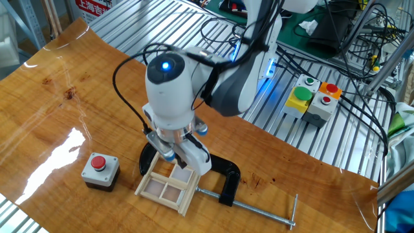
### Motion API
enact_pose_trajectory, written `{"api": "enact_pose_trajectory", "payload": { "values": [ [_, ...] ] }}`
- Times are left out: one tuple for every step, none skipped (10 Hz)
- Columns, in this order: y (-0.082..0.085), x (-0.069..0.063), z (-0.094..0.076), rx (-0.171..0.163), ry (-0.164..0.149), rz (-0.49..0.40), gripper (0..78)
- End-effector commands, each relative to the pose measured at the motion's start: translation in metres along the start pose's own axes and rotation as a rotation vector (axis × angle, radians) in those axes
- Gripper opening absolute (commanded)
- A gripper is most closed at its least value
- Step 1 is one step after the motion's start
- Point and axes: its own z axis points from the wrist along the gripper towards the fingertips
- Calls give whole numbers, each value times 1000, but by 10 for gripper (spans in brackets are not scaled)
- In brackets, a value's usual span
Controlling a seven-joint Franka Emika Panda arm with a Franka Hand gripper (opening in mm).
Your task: Close a sliding window
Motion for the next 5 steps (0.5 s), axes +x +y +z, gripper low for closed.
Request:
{"api": "enact_pose_trajectory", "payload": {
  "values": [
    [0, -3, 22, -13, -5, -17, 0],
    [-1, -3, 28, -14, -8, -25, 0],
    [-1, -2, 33, -15, -12, -31, 0],
    [-2, -2, 35, -16, -12, -35, 0],
    [-2, -2, 35, -16, -12, -35, 0]
  ]
}}
